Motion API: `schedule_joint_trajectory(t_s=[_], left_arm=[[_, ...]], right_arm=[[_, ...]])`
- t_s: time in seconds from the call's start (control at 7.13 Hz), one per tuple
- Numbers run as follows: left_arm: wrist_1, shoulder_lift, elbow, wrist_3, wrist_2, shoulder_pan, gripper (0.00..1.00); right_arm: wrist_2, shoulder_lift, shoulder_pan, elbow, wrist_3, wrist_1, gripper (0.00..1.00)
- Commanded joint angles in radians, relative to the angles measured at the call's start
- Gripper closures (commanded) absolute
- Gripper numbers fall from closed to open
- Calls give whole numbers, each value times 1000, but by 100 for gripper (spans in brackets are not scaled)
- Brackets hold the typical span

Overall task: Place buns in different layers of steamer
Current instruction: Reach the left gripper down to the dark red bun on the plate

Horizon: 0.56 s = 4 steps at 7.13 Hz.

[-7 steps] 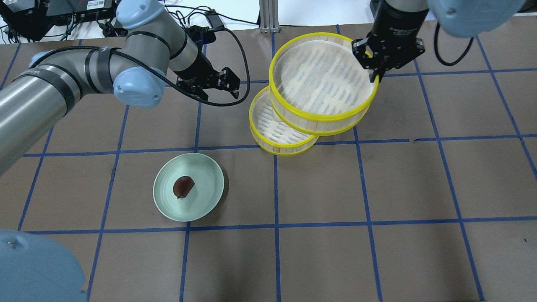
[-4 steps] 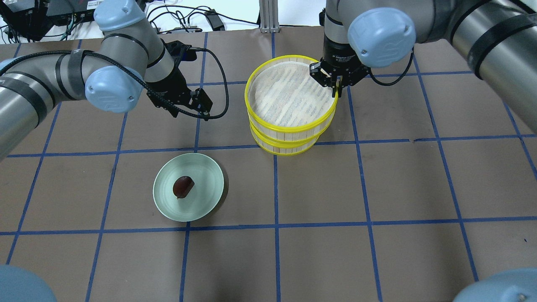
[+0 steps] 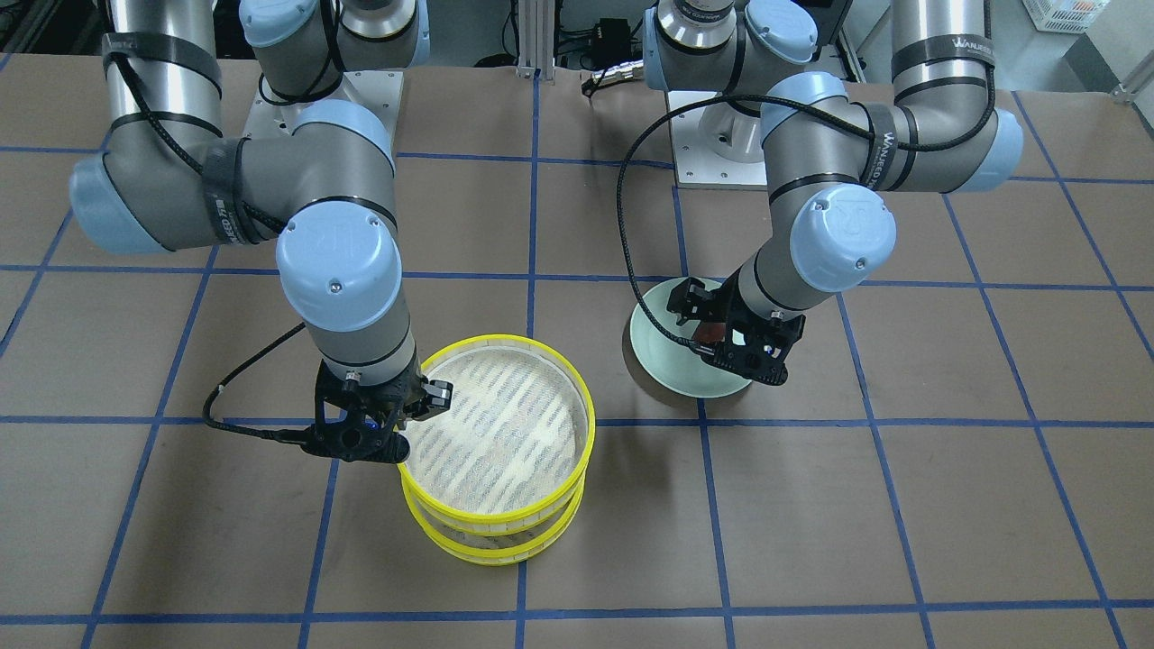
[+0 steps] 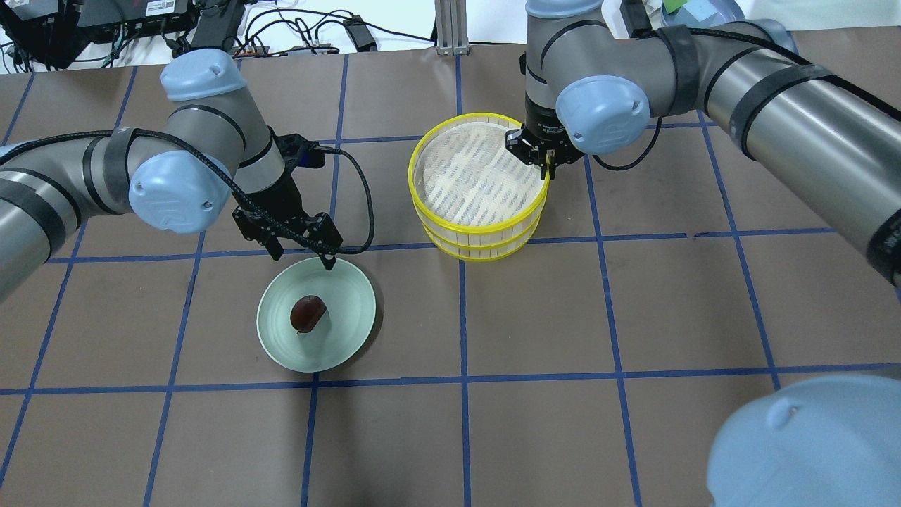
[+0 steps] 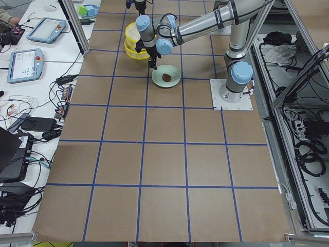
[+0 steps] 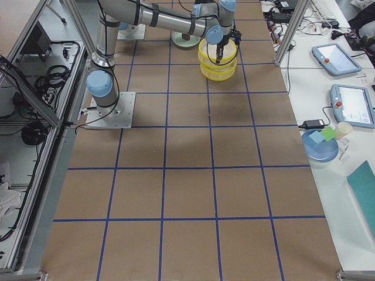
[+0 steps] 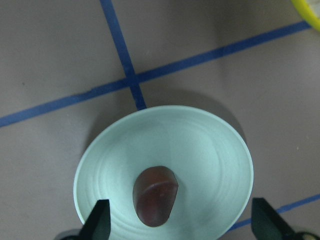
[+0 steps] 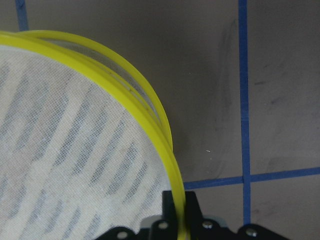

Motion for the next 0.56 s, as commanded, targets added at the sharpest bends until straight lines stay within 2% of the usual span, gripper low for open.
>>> schedule_joint_trajectory(t_s=[0.0,0.14,0.42], left_arm=[[-83,-6,-29,18,8,3,0],[-81,-21,-46,41,67,5,3],[-57,-52,-48,43,72,6,4]], right_arm=[[-46,16,2,2,-18,-18,100],[-44,20,2,5,-15,-19,100],[-36,29,2,8,-15,-41,100]])
